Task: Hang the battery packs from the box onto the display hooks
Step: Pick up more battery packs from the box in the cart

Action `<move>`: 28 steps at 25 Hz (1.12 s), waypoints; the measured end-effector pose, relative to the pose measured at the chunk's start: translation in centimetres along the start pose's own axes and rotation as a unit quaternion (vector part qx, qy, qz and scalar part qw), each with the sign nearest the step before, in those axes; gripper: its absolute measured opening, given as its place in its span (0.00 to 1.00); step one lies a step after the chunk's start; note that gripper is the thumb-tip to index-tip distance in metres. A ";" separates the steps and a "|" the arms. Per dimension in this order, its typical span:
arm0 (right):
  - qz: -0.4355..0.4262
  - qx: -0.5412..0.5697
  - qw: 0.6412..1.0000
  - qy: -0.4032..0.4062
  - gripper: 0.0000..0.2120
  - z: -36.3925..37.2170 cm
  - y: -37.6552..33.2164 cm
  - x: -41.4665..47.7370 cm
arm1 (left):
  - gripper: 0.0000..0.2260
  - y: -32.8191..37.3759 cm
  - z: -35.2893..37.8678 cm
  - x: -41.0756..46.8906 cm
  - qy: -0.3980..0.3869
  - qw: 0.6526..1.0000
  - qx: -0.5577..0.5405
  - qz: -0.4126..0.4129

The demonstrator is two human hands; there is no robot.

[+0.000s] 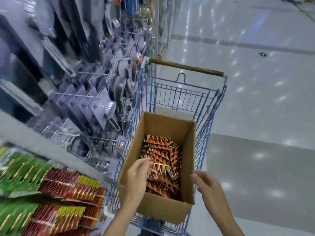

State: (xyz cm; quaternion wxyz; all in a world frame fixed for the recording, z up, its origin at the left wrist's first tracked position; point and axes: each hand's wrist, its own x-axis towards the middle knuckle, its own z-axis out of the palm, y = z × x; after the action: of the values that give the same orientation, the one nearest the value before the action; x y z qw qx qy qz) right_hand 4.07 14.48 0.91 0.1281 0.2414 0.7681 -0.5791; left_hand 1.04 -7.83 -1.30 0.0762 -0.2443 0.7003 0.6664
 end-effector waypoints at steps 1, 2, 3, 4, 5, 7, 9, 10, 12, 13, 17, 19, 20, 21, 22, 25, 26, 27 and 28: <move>0.010 0.000 1.000 0.003 0.06 0.2 -0.5 0.9 | 0.07 0.2 0.4 1.6 -0.001 1.000 0.008 -0.007; 0.025 0.004 1.000 0.007 0.06 0.5 -0.7 1.9 | 0.07 0.3 1.0 3.4 -0.003 1.000 0.017 -0.019; 0.038 0.012 0.999 0.010 0.05 0.7 -1.0 2.7 | 0.07 0.4 1.6 5.1 -0.004 0.999 0.021 -0.036; 0.054 0.023 0.998 0.013 0.05 0.9 -1.1 3.6 | 0.06 0.3 2.4 7.0 -0.005 0.998 0.021 -0.061; 0.072 0.034 0.997 0.017 0.04 1.1 -1.2 4.7 | 0.06 -0.2 3.4 9.4 -0.003 0.996 0.013 -0.093; 0.102 0.052 0.993 0.025 0.04 1.7 -1.2 6.9 | 0.10 -1.5 6.0 14.6 0.021 0.985 -0.015 -0.171; 0.122 0.048 0.991 0.010 0.04 2.4 -1.2 8.9 | 0.15 -2.9 8.5 19.9 0.047 0.959 -0.088 -0.265; 0.128 0.049 0.991 -0.001 0.03 2.8 -1.0 9.9 | 0.18 -3.8 9.7 22.5 0.058 0.943 -0.127 -0.301; 0.142 0.055 0.988 -0.015 0.03 3.2 -0.8 11.5 | 0.20 -5.9 11.6 26.8 0.083 0.917 -0.181 -0.346; 0.146 0.054 0.988 -0.020 0.04 3.2 -0.6 12.4 | 0.21 -7.1 12.4 28.7 0.090 0.906 -0.202 -0.361; 0.174 0.038 0.984 -0.033 0.04 3.1 0.6 14.9 | 0.24 -11.3 14.8 34.1 0.142 0.884 -0.226 -0.384; 0.186 0.039 0.981 -0.028 0.04 2.9 1.2 15.6 | 0.25 -13.1 15.6 36.0 0.169 0.877 -0.213 -0.396; 0.195 0.037 0.980 -0.028 0.03 2.8 1.7 15.9 | 0.26 -14.1 16.0 37.0 0.181 0.873 -0.202 -0.405; 0.203 0.032 0.978 -0.030 0.03 2.8 2.0 16.0 | 0.28 -14.6 16.5 37.6 0.195 0.870 -0.189 -0.412; 0.207 0.024 0.978 -0.034 0.02 2.8 2.1 16.0 | 0.29 -14.4 16.8 37.8 0.208 0.867 -0.175 -0.418; 0.209 0.010 0.977 -0.035 0.01 2.7 2.2 16.2 | 0.28 -13.0 17.4 38.3 0.227 0.873 -0.130 -0.411; 0.210 0.011 0.977 -0.036 0.01 2.7 2.2 16.3 | 0.25 -12.6 17.4 38.4 0.225 0.875 -0.143 -0.405; 0.212 0.015 0.976 -0.038 0.02 2.6 2.1 16.2 | 0.23 -12.1 17.3 38.1 0.229 0.870 -0.172 -0.402; 0.216 0.022 0.976 -0.036 0.02 2.6 2.0 16.2 | 0.20 -11.7 17.0 37.2 0.227 0.869 -0.192 -0.395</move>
State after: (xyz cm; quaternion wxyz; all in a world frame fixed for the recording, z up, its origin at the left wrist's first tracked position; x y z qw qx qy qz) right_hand -8.84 16.06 -9.26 0.2723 0.3830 0.6798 -0.5631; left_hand -29.81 -0.20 -29.54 0.1232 -0.6550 0.4019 0.6279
